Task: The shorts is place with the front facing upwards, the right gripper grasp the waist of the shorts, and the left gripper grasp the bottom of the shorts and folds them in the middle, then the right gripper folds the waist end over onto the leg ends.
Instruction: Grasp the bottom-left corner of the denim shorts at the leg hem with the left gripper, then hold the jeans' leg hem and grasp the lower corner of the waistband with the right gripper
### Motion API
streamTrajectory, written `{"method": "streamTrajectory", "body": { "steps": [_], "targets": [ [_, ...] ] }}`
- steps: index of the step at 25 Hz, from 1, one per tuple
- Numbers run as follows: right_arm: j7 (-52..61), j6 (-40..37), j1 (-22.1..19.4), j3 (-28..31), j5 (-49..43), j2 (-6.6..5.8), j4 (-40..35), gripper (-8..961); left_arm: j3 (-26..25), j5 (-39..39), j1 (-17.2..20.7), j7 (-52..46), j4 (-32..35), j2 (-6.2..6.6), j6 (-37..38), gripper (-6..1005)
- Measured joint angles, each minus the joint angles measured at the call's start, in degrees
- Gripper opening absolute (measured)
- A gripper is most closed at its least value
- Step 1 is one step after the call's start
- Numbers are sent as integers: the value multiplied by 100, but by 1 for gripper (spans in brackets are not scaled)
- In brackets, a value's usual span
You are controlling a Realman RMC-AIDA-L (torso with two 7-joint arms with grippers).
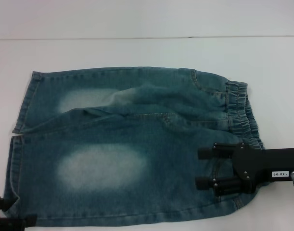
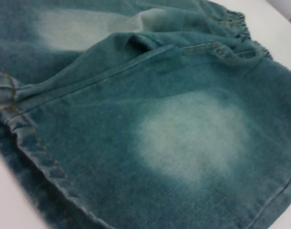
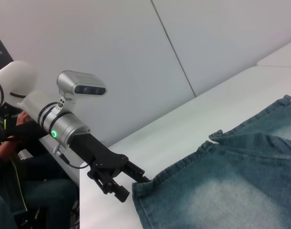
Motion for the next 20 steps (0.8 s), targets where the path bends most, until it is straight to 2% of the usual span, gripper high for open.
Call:
{"method": "streamTrajectory", "body": {
  "steps": [7, 15, 20],
  "targets": [
    [0, 0, -19, 0, 0, 0, 0, 944, 62, -2, -24, -5, 50, -15, -150, 901],
    [0, 0, -22, 0, 0, 0, -1, 945, 226, 10, -31, -57, 242, -30, -66, 481],
    [0, -10, -22, 20, 3, 0, -10, 945, 236, -16, -34, -31, 245, -34, -54, 385]
  ]
}}
